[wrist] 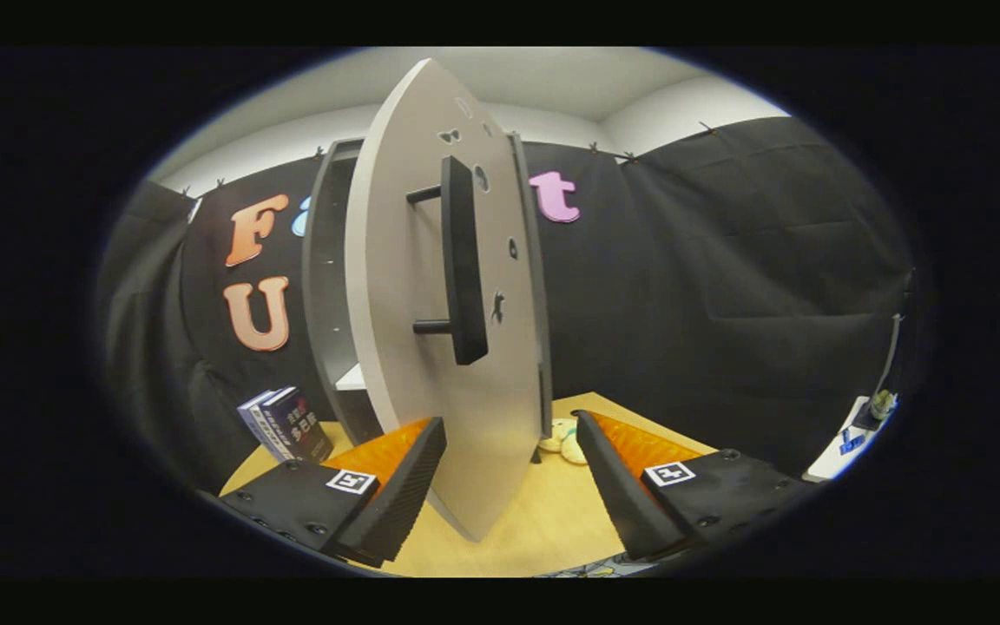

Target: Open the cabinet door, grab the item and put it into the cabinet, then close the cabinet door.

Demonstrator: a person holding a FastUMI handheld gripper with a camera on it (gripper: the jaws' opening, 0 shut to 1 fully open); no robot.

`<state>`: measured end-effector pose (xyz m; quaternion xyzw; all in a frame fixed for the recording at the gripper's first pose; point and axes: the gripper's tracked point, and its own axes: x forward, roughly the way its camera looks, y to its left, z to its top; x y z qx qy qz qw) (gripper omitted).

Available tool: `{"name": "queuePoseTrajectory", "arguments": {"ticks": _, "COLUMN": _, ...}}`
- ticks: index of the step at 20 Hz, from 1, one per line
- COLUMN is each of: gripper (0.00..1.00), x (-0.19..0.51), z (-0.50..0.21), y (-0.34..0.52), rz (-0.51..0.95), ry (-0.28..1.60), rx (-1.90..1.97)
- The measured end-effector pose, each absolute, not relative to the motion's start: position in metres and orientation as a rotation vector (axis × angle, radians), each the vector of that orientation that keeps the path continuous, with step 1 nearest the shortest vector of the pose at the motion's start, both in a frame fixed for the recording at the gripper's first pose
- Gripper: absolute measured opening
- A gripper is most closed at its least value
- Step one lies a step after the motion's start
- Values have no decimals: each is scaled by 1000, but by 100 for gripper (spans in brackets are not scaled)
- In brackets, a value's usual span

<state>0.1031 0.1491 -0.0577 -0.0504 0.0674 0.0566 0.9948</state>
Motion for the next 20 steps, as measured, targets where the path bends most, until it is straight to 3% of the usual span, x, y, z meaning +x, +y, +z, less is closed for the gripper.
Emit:
{"name": "queuePoseTrajectory", "arguments": {"ticks": 8, "gripper": 97, "x": 158, "z": -100, "y": 247, "rz": 290, "ry": 211, "rx": -139}}
{"name": "queuePoseTrajectory", "arguments": {"ticks": 20, "gripper": 96, "x": 250, "z": -121, "y": 321, "rz": 364, "ry": 261, "rx": -170}}
